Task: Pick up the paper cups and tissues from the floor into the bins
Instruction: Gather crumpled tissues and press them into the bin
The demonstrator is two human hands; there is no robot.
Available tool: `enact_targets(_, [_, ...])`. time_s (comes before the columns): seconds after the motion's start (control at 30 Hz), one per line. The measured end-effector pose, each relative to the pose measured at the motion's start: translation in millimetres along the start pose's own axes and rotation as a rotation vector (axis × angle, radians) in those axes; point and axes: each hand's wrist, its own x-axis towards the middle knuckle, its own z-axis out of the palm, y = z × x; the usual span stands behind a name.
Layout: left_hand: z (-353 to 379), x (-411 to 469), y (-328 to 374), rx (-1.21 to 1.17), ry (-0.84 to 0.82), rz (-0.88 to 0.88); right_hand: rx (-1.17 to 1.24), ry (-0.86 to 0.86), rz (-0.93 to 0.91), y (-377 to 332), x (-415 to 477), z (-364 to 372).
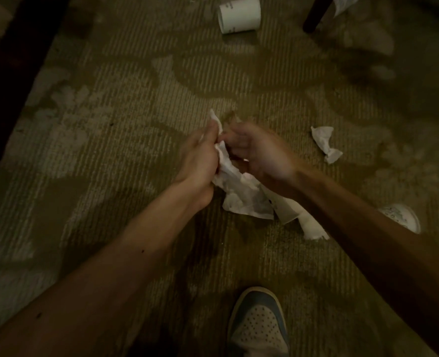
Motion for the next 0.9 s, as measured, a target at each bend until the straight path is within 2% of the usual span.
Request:
enact_targets(0.07, [-4.9, 3.5, -0.7, 0.018, 0.09, 0.06, 0.063, 0.072, 0.004, -1.4, 0.0, -10.5])
enact_targets(0.13, [-11.4, 9.3, 1.1, 0.021, 0.14, 0.07, -0.037, 0.171, -0.034, -0.8, -3.3, -22.9])
enact_targets(0.17, [-14.4, 12.2, 1.6, 0.032, 0.157, 0.082, -0.151, 0.158, -0.029, 1.4, -6.3, -28.7])
enact_targets(0.23, [-18.8, 15.4, -0.9, 0.085, 0.192, 0.141, -0.278, -0.042, 0.067, 9.1, -14.8, -30.7])
enact_targets(0.3, [-17.7, 14.3, -6.4, 0.111, 0.207, 0.193, -0.204, -0.197, 0.15, 18.7, -18.2, -23.6])
enact_targets(0.43, [2.4, 6.6, -21.5, 0.084, 0.139, 0.155, -0.001, -0.138, 0.116, 20.3, -7.8, -16.4])
enact_targets(0.57, [-0.6, 3.9, -30.4, 0.147, 0.157, 0.208, 0.067, -0.214, 0.142, 16.7, -4.8, -21.5])
enact_targets(0.6, [-5.5, 5.1, -30.6, 0.219, 0.175, 0.243, -0.024, -0.194, 0.11, 17.2, -4.9, -21.5])
enact_targets(0.63, [-10.3, 7.3, -30.3, 0.279, 0.199, 0.261, -0.226, -0.14, 0.04, 18.1, -4.1, -24.1])
enact_targets(0.7, [-17.7, 10.8, -28.3, 0.319, 0.254, 0.213, -0.805, -0.052, -0.087, 20.1, -1.4, -31.1])
enact_targets(0.77, [-22.8, 13.8, -26.6, 0.292, 0.272, 0.143, -1.253, -0.101, -0.105, 25.9, 3.0, -32.4])
enact_targets(0.8, [-24.8, 14.5, -26.2, 0.287, 0.267, 0.127, -1.355, -0.132, -0.119, 28.2, 5.4, -29.1])
enact_targets(0.9, [-23.9, 14.8, -26.7, 0.27, 0.227, 0.093, -1.458, -0.204, -0.182, 33.3, 18.6, -17.7])
